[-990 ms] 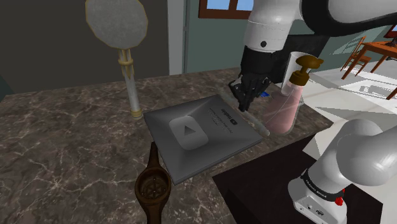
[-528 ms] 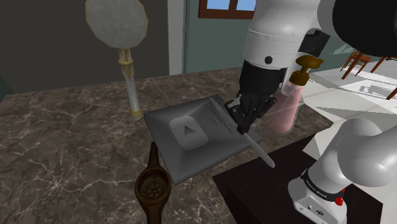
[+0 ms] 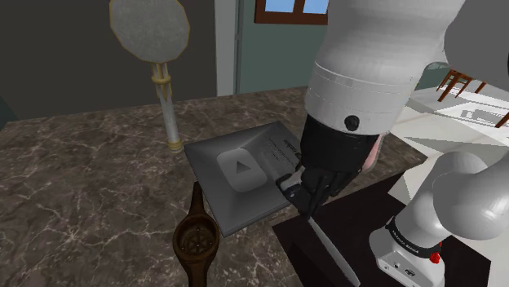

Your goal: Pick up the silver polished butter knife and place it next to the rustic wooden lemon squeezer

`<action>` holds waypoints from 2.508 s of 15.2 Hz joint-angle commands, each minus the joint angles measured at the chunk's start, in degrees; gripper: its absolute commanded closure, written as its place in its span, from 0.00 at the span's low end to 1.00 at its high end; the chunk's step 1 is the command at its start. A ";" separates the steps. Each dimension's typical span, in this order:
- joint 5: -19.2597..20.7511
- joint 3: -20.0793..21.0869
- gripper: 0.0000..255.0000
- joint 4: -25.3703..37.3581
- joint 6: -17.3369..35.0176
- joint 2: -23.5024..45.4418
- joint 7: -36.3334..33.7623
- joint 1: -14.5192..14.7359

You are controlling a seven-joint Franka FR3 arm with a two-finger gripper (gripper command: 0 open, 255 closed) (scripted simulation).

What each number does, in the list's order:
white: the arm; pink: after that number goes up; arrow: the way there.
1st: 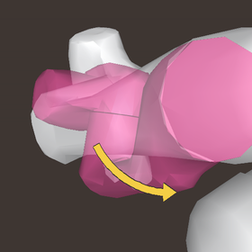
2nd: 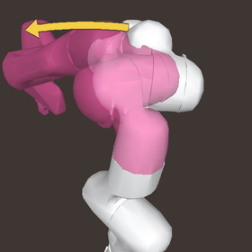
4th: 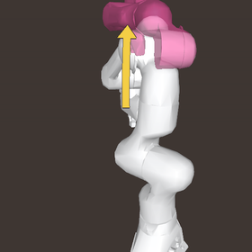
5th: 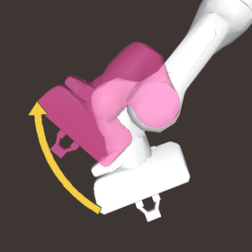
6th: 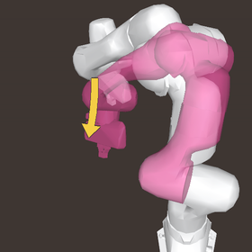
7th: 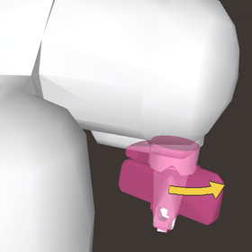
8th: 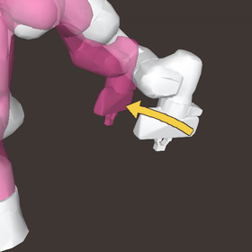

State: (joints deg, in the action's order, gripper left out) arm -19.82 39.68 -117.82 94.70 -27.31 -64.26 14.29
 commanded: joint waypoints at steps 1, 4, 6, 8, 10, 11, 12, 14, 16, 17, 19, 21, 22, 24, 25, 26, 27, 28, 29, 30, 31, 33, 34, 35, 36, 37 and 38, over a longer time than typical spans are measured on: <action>0.31 3.44 1.00 3.08 0.30 2.64 -3.82 -0.24; 1.11 8.04 1.00 5.62 1.72 5.90 -8.40 -0.63; 0.89 8.28 1.00 4.03 3.21 5.77 -8.21 -0.51; 0.68 8.56 1.00 2.49 4.71 5.71 -8.03 -0.41; 0.50 8.89 1.00 1.00 6.22 5.71 -7.89 -0.34; 0.42 9.06 1.00 0.27 6.97 5.73 -7.83 -0.30; 0.34 9.24 1.00 -0.44 7.74 5.77 -7.77 -0.28; 0.21 9.64 1.00 -1.84 9.27 5.90 -7.68 -0.24; 0.10 10.07 1.00 -3.19 10.82 6.10 -7.61 -0.23; 0.06 10.30 1.00 -3.85 11.60 6.23 -7.59 -0.23; 0.00 10.79 1.00 -5.14 13.17 6.53 -7.57 -0.26; -0.03 11.32 1.00 -6.38 14.76 6.91 -7.58 -0.31; -0.03 11.59 1.00 -6.98 15.56 7.12 -7.60 -0.35; -0.02 11.95 1.00 -7.78 16.63 7.42 -7.63 -0.40; -0.01 11.96 1.00 -7.77 16.63 7.43 -7.63 -0.40; -0.01 11.96 1.00 -7.77 16.64 7.44 -7.64 -0.40; 0.00 11.95 1.00 -7.77 16.64 7.44 -7.64 -0.39; 0.00 11.95 1.00 -7.77 16.64 7.44 -7.64 -0.39; 0.00 11.95 1.00 -7.77 16.64 7.45 -7.64 -0.38; 0.00 11.94 1.00 -7.77 16.64 7.45 -7.65 -0.38; 0.01 11.94 1.00 -7.77 16.64 7.45 -7.65 -0.38; 0.01 11.94 0.00 -7.70 16.56 7.44 -7.67 -0.37; 0.00 11.95 0.00 -7.69 16.55 7.43 -7.70 -0.36; -0.02 11.95 0.00 -7.72 16.57 7.41 -7.69 -0.35; -0.02 11.94 0.00 -7.73 16.56 7.40 -7.68 -0.34; 0.01 11.94 0.00 -7.77 16.64 7.45 -7.65 -0.38; 0.01 11.21 0.00 -6.28 14.63 6.90 -7.53 -0.31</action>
State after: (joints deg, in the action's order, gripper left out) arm -19.73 51.41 -124.76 110.45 -19.97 -72.00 13.90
